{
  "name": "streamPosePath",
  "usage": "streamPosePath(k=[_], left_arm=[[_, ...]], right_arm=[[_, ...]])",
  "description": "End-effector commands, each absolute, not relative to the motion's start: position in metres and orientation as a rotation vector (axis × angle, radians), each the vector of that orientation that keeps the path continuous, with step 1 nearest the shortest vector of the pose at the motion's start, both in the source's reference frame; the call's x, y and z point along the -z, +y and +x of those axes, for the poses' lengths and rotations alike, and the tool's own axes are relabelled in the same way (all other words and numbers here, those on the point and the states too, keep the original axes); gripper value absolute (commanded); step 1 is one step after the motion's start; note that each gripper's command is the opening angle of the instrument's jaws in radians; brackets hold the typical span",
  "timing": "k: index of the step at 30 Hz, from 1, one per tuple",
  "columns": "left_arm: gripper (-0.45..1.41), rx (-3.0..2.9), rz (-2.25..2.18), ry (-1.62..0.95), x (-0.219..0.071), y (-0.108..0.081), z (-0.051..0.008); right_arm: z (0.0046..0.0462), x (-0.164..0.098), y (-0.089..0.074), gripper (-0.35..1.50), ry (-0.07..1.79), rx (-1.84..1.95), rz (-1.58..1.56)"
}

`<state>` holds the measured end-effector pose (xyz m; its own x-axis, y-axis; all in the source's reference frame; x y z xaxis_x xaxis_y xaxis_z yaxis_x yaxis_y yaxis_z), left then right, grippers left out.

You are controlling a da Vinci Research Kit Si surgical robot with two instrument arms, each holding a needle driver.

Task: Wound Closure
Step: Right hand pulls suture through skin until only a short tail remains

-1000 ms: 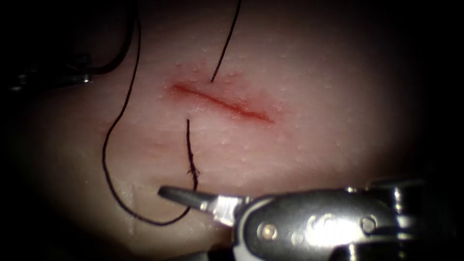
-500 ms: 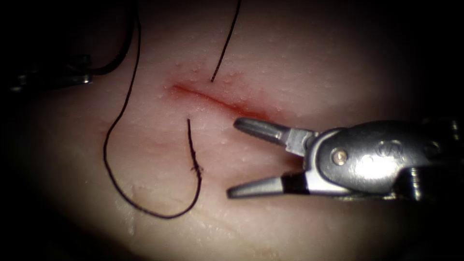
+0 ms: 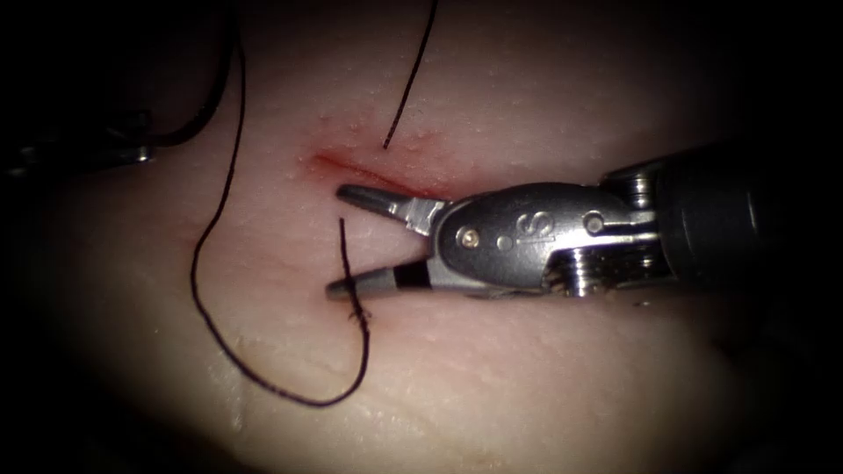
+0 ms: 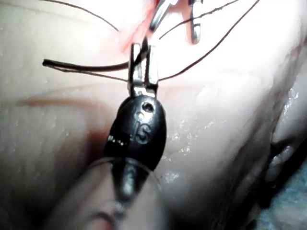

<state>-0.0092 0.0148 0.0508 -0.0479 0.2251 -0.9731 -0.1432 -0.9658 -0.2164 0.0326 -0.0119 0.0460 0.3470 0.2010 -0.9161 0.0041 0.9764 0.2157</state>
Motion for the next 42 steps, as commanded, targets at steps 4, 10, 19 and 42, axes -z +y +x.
streamPosePath(k=[4, 10, 19, 42], left_arm=[[-0.45, -2.101, -1.974, -0.094, -0.051, 0.014, -0.0097], [-0.45, -2.101, -1.974, -0.094, -0.051, 0.014, -0.0097], [-0.45, -2.103, -1.975, -0.09, -0.051, 0.013, -0.0098], [-0.45, -2.115, -1.994, -0.118, -0.051, 0.013, -0.0102]], right_arm=[[0.0331, -0.046, -0.012, -0.35, 1.223, -0.124, 0.205], [0.0321, -0.045, -0.012, -0.35, 1.233, -0.13, 0.205], [0.0322, -0.04, -0.017, -0.35, 1.254, -0.099, 0.223], [0.0322, -0.031, -0.025, 1.35, 1.255, -0.13, 0.28]])
